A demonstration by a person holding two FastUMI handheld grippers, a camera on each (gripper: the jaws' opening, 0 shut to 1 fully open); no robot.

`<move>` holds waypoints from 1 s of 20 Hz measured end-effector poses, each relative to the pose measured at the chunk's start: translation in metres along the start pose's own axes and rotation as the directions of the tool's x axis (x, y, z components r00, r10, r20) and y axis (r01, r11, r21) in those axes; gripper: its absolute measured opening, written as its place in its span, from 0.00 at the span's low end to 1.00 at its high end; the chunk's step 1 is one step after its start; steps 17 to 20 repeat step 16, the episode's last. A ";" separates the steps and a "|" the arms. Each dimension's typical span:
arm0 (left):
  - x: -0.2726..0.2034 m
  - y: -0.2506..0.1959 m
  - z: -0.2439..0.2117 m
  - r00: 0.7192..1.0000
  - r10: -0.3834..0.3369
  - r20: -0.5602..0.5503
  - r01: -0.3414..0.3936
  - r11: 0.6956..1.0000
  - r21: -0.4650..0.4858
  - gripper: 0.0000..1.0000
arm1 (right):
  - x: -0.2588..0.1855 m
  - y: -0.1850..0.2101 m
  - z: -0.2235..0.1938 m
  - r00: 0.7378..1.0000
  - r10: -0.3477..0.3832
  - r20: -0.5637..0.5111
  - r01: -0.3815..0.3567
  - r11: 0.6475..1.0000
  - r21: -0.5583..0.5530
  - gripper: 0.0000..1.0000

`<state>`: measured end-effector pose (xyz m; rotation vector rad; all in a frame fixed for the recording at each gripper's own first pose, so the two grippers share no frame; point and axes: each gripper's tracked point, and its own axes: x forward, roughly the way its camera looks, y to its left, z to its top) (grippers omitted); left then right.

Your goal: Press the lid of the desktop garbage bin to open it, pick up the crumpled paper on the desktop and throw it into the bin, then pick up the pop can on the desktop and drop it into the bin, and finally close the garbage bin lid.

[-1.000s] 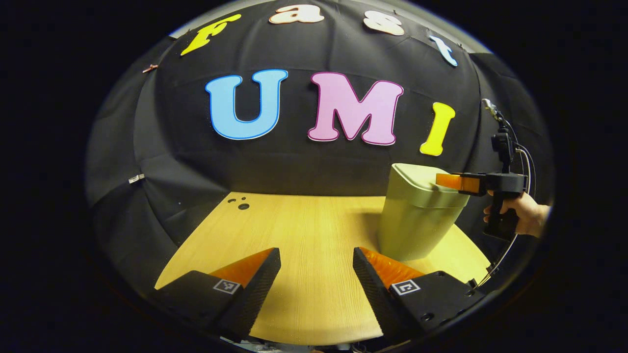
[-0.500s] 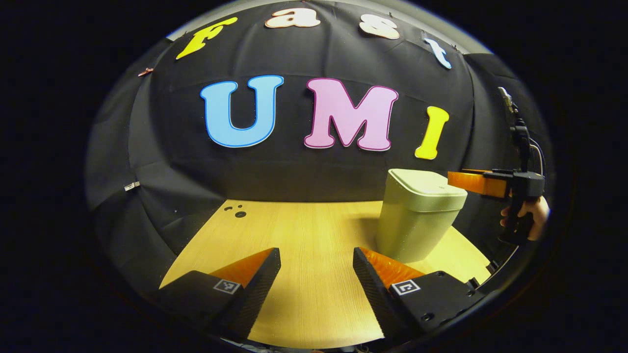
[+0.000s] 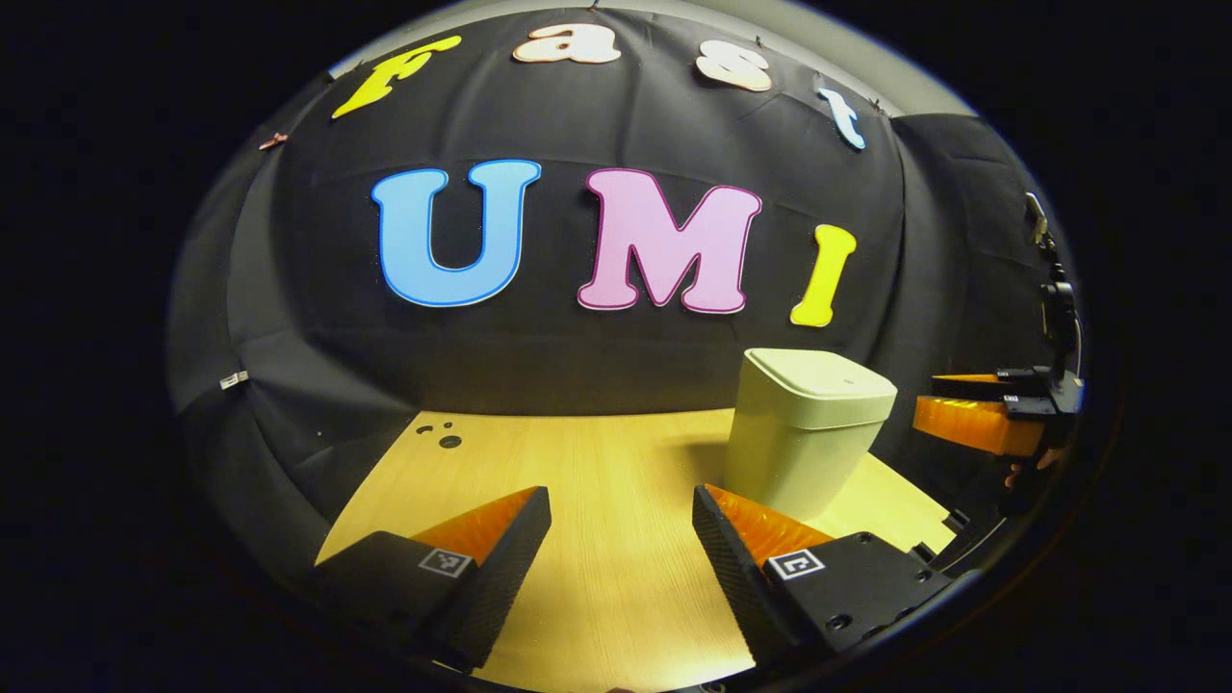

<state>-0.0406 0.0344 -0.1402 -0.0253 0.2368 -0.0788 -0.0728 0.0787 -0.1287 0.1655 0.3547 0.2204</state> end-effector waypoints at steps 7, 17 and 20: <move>-0.003 0.004 -0.003 1.000 -0.021 0.001 0.021 1.000 -0.001 0.96 | -0.010 0.006 0.008 1.000 -0.026 0.012 0.025 1.000 0.016 0.90; -0.009 -0.010 -0.003 1.000 0.005 -0.001 -0.005 1.000 -0.022 0.96 | -0.003 0.001 0.007 1.000 0.023 0.011 -0.023 1.000 0.010 0.90; -0.009 -0.010 -0.003 1.000 0.005 -0.001 -0.005 1.000 -0.022 0.96 | -0.003 0.001 0.007 1.000 0.023 0.011 -0.023 1.000 0.010 0.90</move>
